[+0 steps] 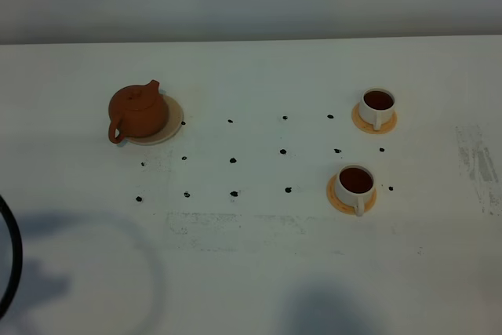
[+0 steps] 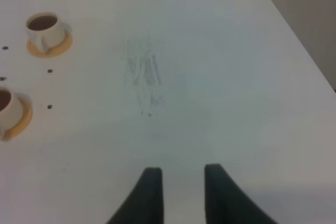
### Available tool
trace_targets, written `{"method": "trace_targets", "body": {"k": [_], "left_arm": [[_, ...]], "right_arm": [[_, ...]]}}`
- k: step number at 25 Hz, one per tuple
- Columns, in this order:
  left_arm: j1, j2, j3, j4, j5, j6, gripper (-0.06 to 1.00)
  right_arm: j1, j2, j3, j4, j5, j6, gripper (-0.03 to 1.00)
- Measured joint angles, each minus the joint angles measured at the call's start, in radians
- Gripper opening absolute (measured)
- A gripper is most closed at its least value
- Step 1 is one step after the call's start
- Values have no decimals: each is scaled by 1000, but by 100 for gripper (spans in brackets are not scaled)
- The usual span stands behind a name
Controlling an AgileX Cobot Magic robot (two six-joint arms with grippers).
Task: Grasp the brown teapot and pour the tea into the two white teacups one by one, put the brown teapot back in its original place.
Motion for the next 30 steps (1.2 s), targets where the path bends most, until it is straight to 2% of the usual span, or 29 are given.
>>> {"method": "trace_targets", "body": {"k": [2, 6, 13, 15, 17, 21, 30], "left_arm": [[0, -27, 3, -17, 32, -22, 48], [-38, -121, 47, -9, 31, -44, 48], [-96, -283, 170, 71, 28, -145, 48], [-106, -318, 212, 78, -2, -166, 48], [-111, -347, 254, 101, -36, -174, 48], [-112, -385, 280, 121, -40, -179, 48], [-135, -569, 297, 120, -27, -178, 48]], "right_arm": [[0, 0, 0, 0, 0, 0, 22], [0, 0, 0, 0, 0, 0, 22], [0, 0, 0, 0, 0, 0, 22], [0, 0, 0, 0, 0, 0, 22], [0, 0, 0, 0, 0, 0, 22], [0, 0, 0, 0, 0, 0, 22], [0, 0, 0, 0, 0, 0, 22]]}}
